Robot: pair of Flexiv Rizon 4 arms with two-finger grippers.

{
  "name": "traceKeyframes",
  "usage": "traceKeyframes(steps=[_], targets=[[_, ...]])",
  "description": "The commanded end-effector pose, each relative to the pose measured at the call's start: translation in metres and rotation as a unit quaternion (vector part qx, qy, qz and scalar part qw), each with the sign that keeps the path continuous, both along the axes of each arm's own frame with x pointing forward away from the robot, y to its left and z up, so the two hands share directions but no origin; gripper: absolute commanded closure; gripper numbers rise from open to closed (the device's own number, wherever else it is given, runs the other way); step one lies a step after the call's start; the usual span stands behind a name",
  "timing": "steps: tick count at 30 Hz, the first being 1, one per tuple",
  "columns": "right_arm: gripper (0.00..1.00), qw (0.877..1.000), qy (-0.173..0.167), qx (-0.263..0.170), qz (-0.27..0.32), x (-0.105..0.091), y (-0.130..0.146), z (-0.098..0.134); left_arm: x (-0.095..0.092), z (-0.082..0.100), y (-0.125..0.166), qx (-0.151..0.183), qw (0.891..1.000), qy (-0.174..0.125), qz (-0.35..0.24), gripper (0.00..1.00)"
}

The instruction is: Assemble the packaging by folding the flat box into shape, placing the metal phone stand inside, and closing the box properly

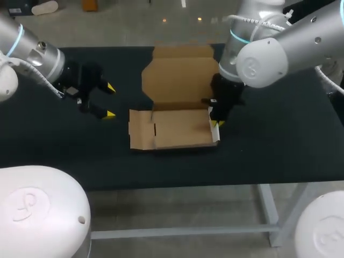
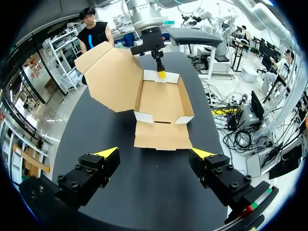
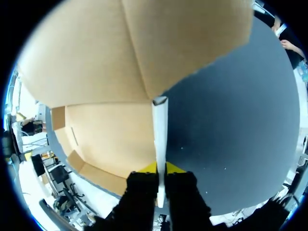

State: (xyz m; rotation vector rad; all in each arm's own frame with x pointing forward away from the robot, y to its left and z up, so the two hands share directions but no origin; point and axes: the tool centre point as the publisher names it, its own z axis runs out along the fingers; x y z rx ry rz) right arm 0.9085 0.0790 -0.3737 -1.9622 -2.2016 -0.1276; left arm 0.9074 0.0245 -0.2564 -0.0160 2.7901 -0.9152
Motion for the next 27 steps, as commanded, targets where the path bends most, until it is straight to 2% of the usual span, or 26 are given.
traceKeyframes(steps=[1, 11, 27], targets=[[1.00, 1.000, 0.014, -0.004, 0.000, 0.007, 0.006, -0.004, 0.000, 0.001, 0.000, 0.002, 1.000, 0.002, 0.000, 0.00], [1.00, 0.999, 0.042, 0.013, -0.004, 0.016, 0.009, -0.015, 0.000, 0.001, 0.000, 0.002, 1.000, 0.002, 0.000, 0.00], [1.00, 0.995, 0.096, -0.010, 0.034, 0.033, 0.018, -0.025, 0.000, 0.001, 0.000, 0.002, 1.000, 0.002, 0.000, 0.00]])
